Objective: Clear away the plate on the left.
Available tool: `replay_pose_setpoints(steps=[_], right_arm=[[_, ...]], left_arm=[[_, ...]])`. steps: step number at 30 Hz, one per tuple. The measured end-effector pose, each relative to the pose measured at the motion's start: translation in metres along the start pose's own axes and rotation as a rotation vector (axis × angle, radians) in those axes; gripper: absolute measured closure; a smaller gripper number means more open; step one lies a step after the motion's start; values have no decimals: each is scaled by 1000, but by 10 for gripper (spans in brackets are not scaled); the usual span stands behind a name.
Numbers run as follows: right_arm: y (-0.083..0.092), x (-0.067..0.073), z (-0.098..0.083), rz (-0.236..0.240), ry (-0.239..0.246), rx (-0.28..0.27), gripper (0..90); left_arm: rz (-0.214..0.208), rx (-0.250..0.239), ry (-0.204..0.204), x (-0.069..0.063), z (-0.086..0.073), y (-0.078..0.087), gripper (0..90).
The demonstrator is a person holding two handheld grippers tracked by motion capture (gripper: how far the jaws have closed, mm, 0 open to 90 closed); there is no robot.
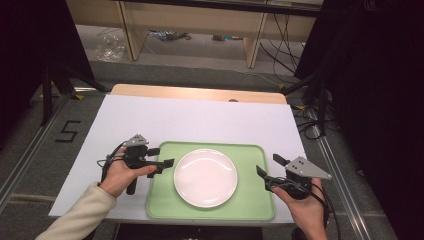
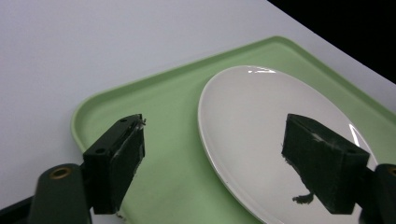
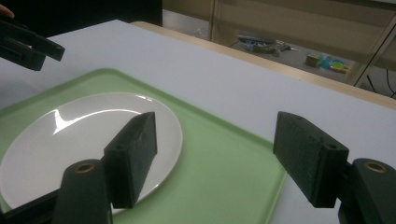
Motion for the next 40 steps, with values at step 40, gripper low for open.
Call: replay_pose_setpoints(steps=[40], right_arm=[[1,-2,1,-12,2,-10,299]], left_arm=[[66,-88,-28,31,-11,53,185]])
Point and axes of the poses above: each handheld gripper's, and its own axes: y roughly backward along the jaws, z roughly out of its top, x roughly to its left, the point moved 9 cm from there along -y, roughly forward along the jaws, and after that the axes turned 5 degrees about -y, right-handed, at the moved point
